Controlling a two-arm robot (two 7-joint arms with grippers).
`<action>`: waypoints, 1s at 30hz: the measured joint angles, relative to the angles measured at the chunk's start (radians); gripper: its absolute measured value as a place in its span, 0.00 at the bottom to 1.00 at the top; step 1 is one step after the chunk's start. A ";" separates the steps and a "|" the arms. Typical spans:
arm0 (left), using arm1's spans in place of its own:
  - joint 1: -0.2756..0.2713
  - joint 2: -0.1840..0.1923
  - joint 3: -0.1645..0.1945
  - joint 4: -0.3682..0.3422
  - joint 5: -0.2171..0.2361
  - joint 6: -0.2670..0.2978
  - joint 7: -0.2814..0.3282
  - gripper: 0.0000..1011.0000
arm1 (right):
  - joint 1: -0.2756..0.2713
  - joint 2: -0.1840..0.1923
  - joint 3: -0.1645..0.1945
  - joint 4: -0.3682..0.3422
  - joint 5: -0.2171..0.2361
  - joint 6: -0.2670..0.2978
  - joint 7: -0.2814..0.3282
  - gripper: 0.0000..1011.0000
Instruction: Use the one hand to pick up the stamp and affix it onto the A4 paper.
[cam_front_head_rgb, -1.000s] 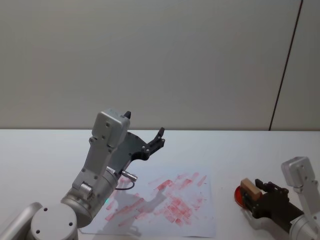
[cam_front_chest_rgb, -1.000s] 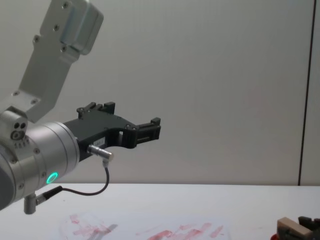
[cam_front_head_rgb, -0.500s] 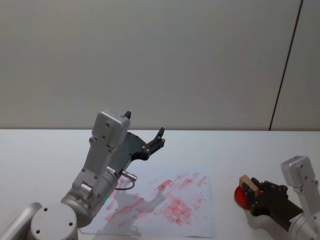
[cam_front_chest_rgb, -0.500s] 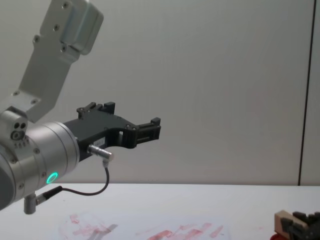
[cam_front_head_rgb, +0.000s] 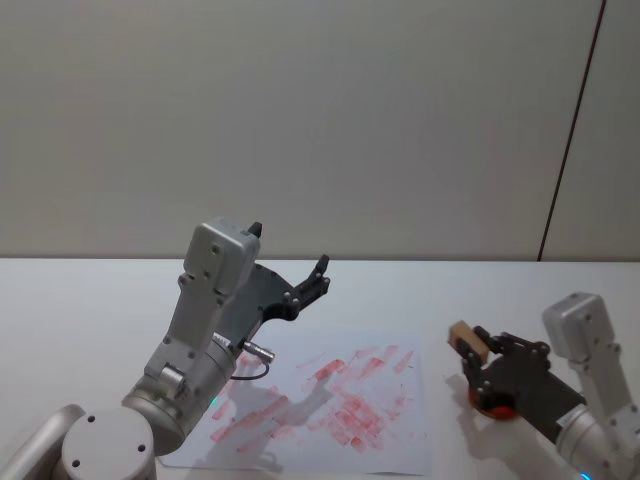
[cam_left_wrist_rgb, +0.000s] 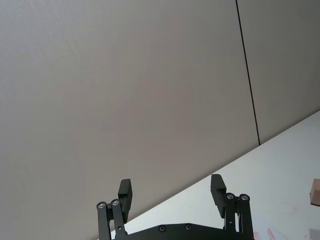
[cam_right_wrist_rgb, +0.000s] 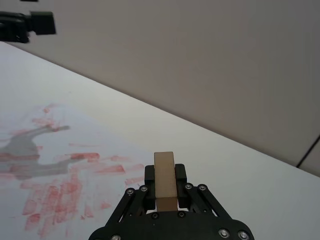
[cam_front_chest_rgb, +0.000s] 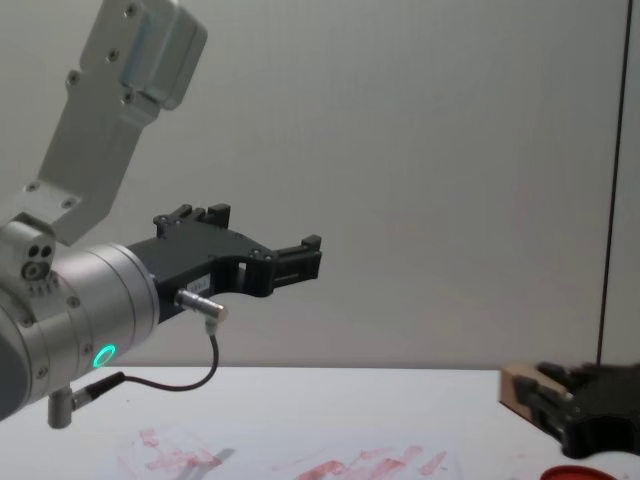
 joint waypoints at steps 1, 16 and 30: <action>0.000 0.000 0.000 0.000 0.000 0.000 0.000 0.99 | 0.005 -0.007 -0.005 -0.005 -0.003 0.002 0.007 0.21; 0.000 0.000 0.000 0.000 0.000 0.000 0.000 0.99 | 0.033 -0.062 -0.053 -0.001 -0.038 0.045 0.064 0.21; 0.000 0.000 0.000 0.000 0.000 0.000 0.000 0.99 | 0.025 -0.080 -0.087 0.029 -0.066 0.072 0.090 0.21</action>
